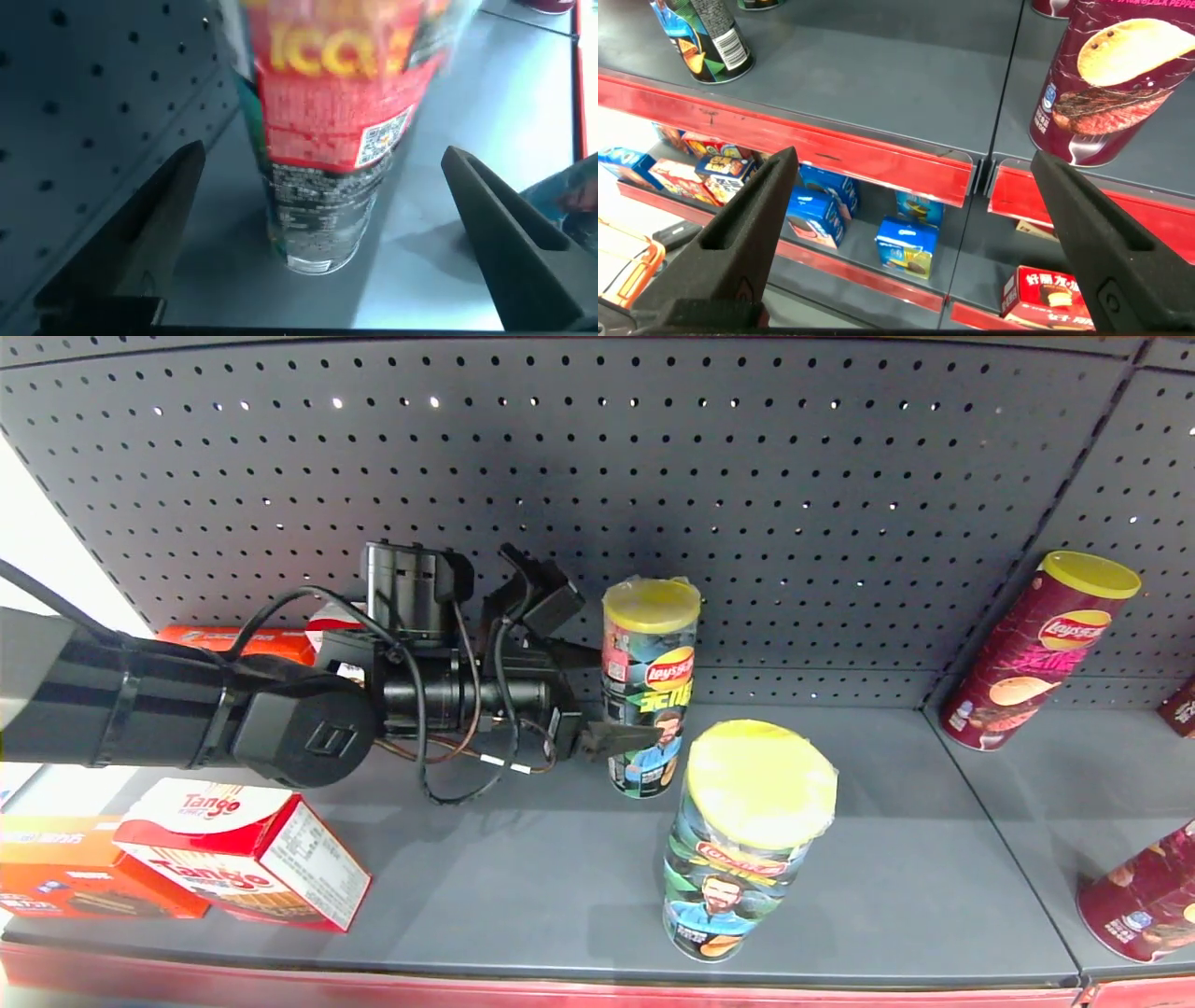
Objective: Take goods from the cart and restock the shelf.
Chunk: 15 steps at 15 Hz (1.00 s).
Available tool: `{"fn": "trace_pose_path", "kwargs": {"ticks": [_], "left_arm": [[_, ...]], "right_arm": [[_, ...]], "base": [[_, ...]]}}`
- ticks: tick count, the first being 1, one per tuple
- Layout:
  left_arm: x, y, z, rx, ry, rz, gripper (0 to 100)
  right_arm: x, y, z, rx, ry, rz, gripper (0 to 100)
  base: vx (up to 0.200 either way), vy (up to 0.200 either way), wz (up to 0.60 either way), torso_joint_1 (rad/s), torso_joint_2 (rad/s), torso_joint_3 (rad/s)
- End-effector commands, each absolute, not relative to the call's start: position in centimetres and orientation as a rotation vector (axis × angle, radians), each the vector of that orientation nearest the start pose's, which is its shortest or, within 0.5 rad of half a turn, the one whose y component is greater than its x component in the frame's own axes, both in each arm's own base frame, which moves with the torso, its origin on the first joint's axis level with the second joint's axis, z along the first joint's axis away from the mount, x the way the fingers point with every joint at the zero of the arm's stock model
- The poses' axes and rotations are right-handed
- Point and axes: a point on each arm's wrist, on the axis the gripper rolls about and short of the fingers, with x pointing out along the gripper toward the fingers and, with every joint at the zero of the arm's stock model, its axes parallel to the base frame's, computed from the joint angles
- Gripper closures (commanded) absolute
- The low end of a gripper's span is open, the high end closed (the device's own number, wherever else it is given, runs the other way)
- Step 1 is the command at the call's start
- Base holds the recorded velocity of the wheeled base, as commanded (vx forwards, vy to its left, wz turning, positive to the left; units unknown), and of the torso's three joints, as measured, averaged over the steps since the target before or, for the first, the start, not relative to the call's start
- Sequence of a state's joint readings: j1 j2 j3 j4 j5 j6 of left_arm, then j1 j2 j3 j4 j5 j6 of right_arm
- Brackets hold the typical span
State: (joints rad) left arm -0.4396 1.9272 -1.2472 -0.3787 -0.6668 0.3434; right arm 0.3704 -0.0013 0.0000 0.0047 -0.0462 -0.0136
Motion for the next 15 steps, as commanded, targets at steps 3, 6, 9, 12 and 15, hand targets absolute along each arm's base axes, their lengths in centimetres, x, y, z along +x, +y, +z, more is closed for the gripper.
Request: {"fn": "trace_pose_path", "kwargs": {"ticks": [3,6,9,12,15], "left_arm": [[33.22,-16.60,20.66,0.373,0.155,-1.046,0],[33.39,-16.66,20.65,0.419,0.168,-0.963,0],[33.65,-16.99,20.78,0.426,0.167,-0.920,0],[33.88,-16.97,20.55,0.430,0.177,-0.893,0],[34.11,-16.61,20.52,0.431,0.182,-0.875,0]], "right_arm": [[-2.09,-0.92,7.50,-0.015,0.002,0.325,0],[-2.09,-0.92,7.50,-0.015,0.002,0.325,0],[-2.09,-0.92,7.50,-0.015,0.002,0.325,0],[-2.09,-0.92,7.50,-0.015,0.002,0.325,0],[-2.09,-0.92,7.50,-0.015,0.002,0.325,0]], "base": [[0.000,0.000,0.00,0.000,0.00,0.000],[0.000,0.000,0.00,0.000,0.00,0.000],[0.000,0.000,0.00,0.000,0.00,0.000],[0.000,0.000,0.00,0.000,0.00,0.000],[0.000,0.000,0.00,0.000,0.00,0.000]]}}
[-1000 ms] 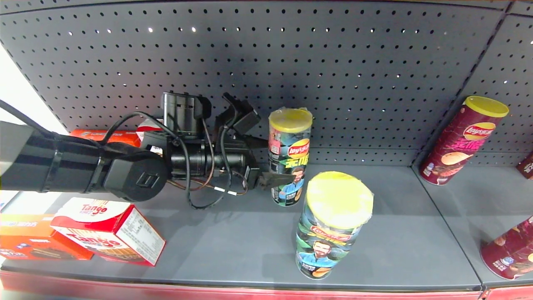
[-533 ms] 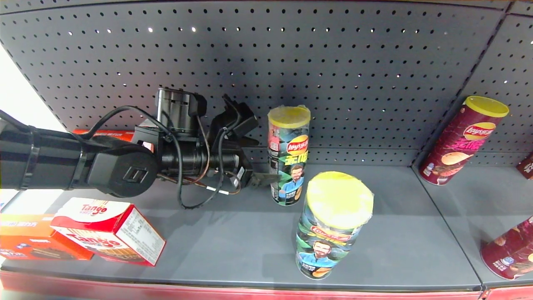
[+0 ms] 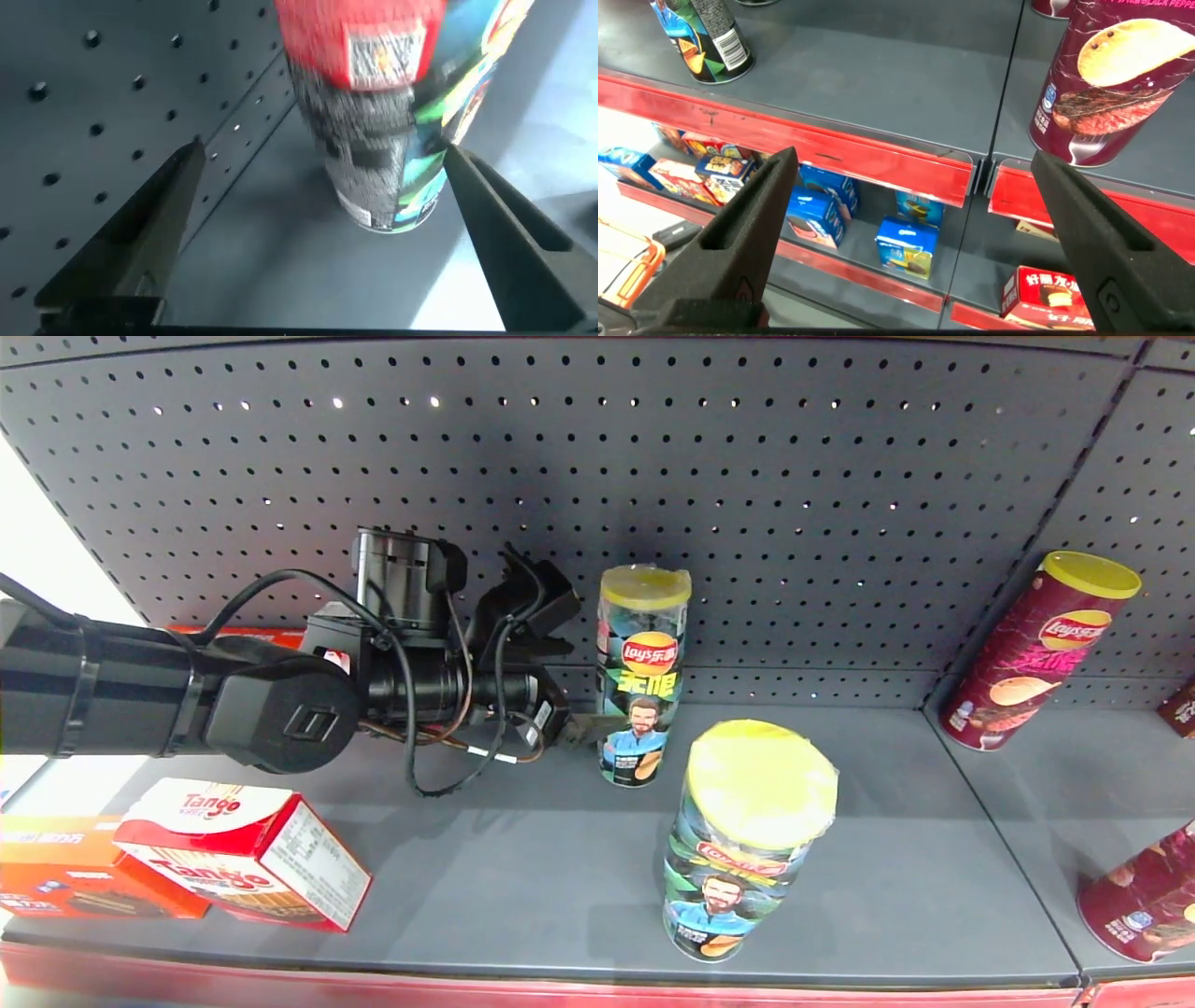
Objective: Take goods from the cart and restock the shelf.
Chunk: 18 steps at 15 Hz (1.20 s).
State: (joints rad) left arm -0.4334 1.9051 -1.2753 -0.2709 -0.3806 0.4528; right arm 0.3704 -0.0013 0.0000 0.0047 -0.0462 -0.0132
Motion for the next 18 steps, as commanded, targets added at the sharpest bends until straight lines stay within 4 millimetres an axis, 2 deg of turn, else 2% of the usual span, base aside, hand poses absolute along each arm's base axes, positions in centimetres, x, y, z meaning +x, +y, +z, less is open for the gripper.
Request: {"fn": "trace_pose_path", "kwargs": {"ticks": [1,5,9,13,16,18], "left_arm": [[34.1,-16.5,20.5,0.435,0.182,-0.862,0],[34.2,-15.8,20.2,0.434,0.199,-0.843,0],[32.7,-15.1,21.4,0.436,0.176,-0.836,0],[32.9,-13.6,21.7,0.472,0.204,-0.666,0],[33.1,-13.7,21.5,0.526,0.220,-0.551,0],[33.3,-14.1,20.9,0.529,0.237,-0.556,0]], "right_arm": [[-2.1,-0.9,7.5,-0.015,0.002,0.327,0],[-2.1,-0.9,7.5,-0.015,0.002,0.325,0],[-2.1,-0.9,7.5,-0.015,0.002,0.325,0],[-2.1,-0.9,7.5,-0.015,0.002,0.325,0],[-2.1,-0.9,7.5,-0.015,0.002,0.325,0],[-2.1,-0.9,7.5,-0.015,0.002,0.325,0]], "base": [[0.000,0.000,0.00,0.000,0.00,0.000],[0.000,0.000,0.00,0.000,0.00,0.000],[0.000,0.000,0.00,0.000,0.00,0.000],[0.000,0.000,0.00,0.000,0.00,0.000],[0.000,0.000,0.00,0.000,0.00,0.000],[0.000,0.000,0.00,0.000,0.00,0.000]]}}
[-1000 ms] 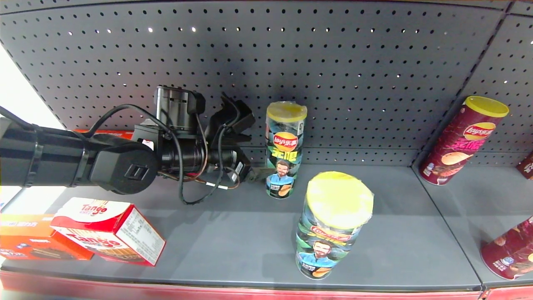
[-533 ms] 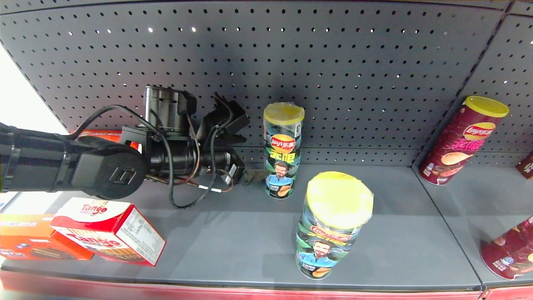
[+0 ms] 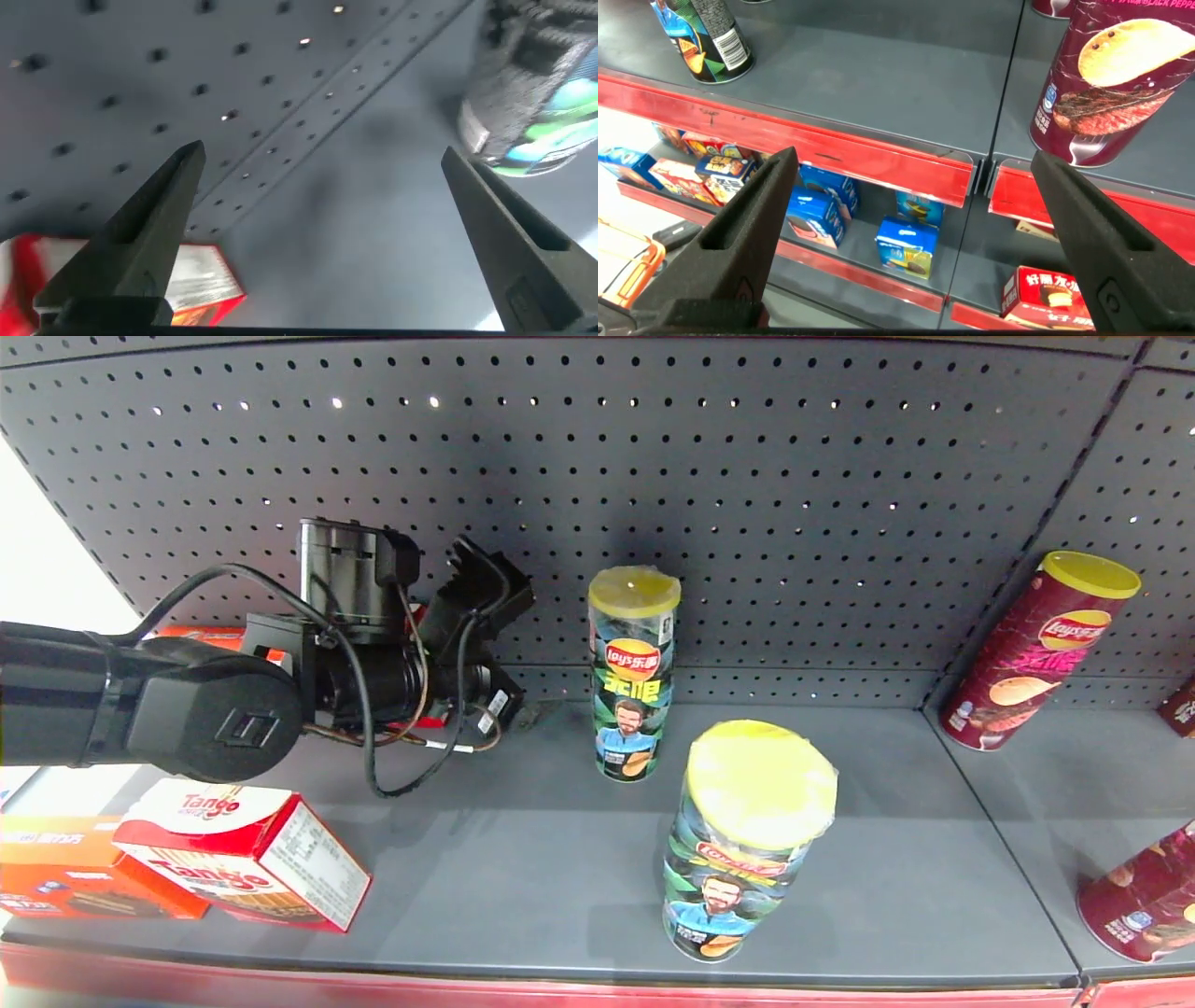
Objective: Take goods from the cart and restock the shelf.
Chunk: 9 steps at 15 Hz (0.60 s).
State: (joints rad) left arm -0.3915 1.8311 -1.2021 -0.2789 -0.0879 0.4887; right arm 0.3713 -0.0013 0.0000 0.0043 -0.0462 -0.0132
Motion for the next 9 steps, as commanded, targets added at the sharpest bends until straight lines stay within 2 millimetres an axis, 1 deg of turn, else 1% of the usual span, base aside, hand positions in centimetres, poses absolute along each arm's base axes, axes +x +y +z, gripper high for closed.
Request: {"fn": "trace_pose_path", "kwargs": {"ticks": [1,9], "left_arm": [[33.3,-14.5,20.7,0.530,0.241,-0.567,0],[33.4,-16.9,19.4,0.538,0.257,-0.630,0]], "right_arm": [[-2.1,-0.9,7.5,-0.015,0.002,0.325,0],[-2.1,-0.9,7.5,-0.015,0.002,0.325,0]], "base": [[0.000,0.000,0.00,0.000,0.00,0.000],[0.000,0.000,0.00,0.000,0.00,0.000]]}}
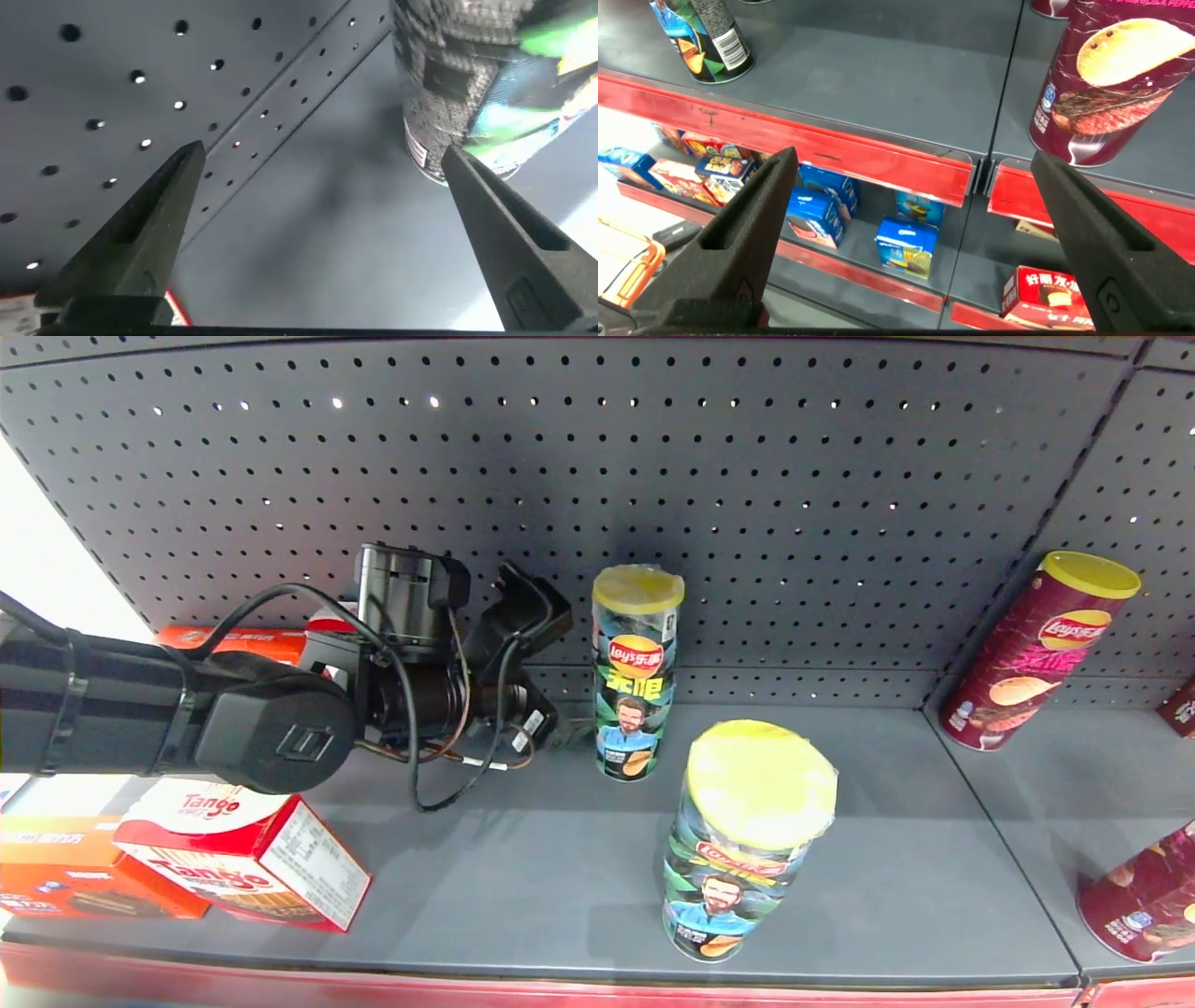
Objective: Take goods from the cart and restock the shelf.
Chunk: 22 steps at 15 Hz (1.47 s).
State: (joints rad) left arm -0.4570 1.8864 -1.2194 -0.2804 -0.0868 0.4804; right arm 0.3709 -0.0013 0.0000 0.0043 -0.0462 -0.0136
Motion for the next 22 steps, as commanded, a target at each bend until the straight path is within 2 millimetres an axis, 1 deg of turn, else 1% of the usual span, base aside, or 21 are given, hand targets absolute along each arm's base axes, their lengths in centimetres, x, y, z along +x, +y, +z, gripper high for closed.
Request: {"fn": "trace_pose_path", "kwargs": {"ticks": [1,4,9,13,16,17,18,20,22], "left_arm": [[33.4,-17.4,19.1,0.532,0.262,-0.641,0],[33.5,-18.3,18.9,0.530,0.262,-0.660,0],[33.6,-18.4,18.8,0.531,0.262,-0.662,0],[33.5,-17.7,18.8,0.529,0.270,-0.645,0],[33.9,-17.1,19.0,0.539,0.275,-0.576,0],[34.0,-17.1,19.2,0.535,0.261,-0.574,0],[34.3,-17.4,19.1,0.531,0.240,-0.576,0],[35.1,-18.0,18.2,0.523,0.208,-0.583,0],[35.2,-18.2,17.8,0.517,0.210,-0.592,0]], "right_arm": [[-2.1,-0.9,7.5,-0.015,0.002,0.325,0],[-2.1,-0.9,7.5,-0.015,0.002,0.325,0],[-2.1,-0.9,7.5,-0.015,0.002,0.325,0],[-2.1,-0.9,7.5,-0.015,0.002,0.325,0],[-2.1,-0.9,7.5,-0.015,0.002,0.325,0],[-2.1,-0.9,7.5,-0.015,0.002,0.325,0],[-2.1,-0.9,7.5,-0.015,0.002,0.327,0],[-2.1,-0.9,7.5,-0.015,0.002,0.325,0],[-2.1,-0.9,7.5,-0.015,0.002,0.325,0]], "base": [[0.000,0.000,0.00,0.000,0.00,0.000],[0.000,0.000,0.00,0.000,0.00,0.000],[0.000,0.000,0.00,0.000,0.00,0.000],[0.000,0.000,0.00,0.000,0.00,0.000],[0.000,0.000,0.00,0.000,0.00,0.000],[0.000,0.000,0.00,0.000,0.00,0.000],[0.000,0.000,0.00,0.000,0.00,0.000],[0.000,0.000,0.00,0.000,0.00,0.000],[0.000,0.000,0.00,0.000,0.00,0.000]]}}
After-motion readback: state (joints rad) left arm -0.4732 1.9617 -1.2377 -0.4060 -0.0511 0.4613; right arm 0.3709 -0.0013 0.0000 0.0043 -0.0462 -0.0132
